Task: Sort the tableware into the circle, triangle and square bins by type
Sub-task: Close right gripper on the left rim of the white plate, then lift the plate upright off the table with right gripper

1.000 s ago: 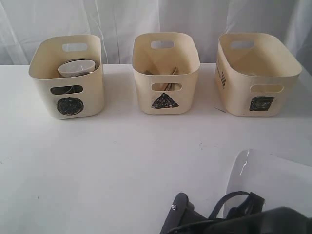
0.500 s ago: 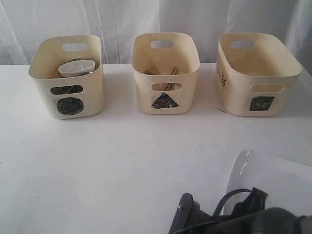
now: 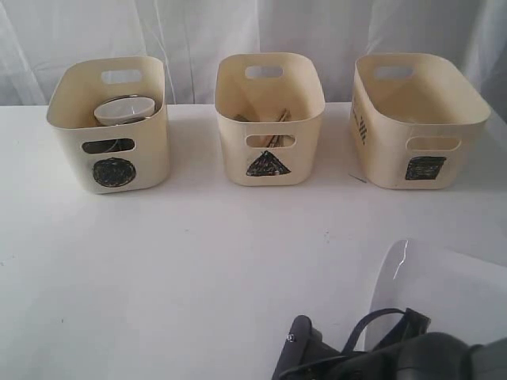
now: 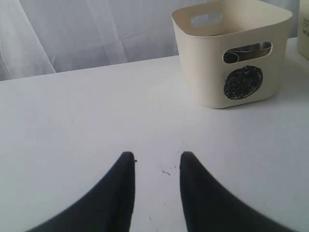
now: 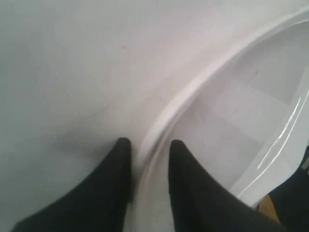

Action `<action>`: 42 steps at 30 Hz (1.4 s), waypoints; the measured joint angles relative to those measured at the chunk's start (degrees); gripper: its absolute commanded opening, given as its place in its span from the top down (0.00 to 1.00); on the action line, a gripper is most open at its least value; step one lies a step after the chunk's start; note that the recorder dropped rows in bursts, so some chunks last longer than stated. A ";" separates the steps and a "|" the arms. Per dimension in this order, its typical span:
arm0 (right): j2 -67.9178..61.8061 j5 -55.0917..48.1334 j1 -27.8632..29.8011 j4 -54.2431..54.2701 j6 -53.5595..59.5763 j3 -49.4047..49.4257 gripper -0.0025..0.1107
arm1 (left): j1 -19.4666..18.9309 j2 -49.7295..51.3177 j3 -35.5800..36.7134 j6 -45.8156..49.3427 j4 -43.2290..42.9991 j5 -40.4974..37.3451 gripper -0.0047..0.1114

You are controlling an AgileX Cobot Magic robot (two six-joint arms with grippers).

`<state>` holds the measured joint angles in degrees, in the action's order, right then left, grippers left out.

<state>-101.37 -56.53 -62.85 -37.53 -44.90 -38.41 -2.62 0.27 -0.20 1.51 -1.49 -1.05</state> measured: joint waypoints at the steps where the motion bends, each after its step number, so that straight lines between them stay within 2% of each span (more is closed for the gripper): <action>1: 0.00 0.43 0.00 0.22 0.00 0.00 0.86 | 0.00 0.00 0.00 0.00 0.00 0.00 0.64; 2: 0.00 0.68 0.00 0.48 0.00 0.00 0.91 | 0.00 0.00 0.00 0.00 0.00 0.00 0.64; 9: 1.92 2.73 0.51 2.33 -1.06 0.13 0.98 | 0.00 0.00 0.00 0.00 0.00 0.00 0.64; 17: 16.70 5.30 0.51 4.59 -1.39 0.25 0.98 | 0.00 0.00 0.00 0.00 0.00 0.00 0.64; 27: 34.54 2.15 0.51 2.99 -1.39 -0.10 0.98 | 0.00 0.00 0.00 0.00 0.00 0.00 0.64; 42: 41.98 -1.50 0.51 1.26 -1.98 -6.32 0.98 | 0.00 0.00 0.00 0.00 0.00 0.00 0.64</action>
<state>-59.39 -58.03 -62.34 -36.28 -46.88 -44.73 -2.62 0.27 -0.20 1.51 -1.49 -1.05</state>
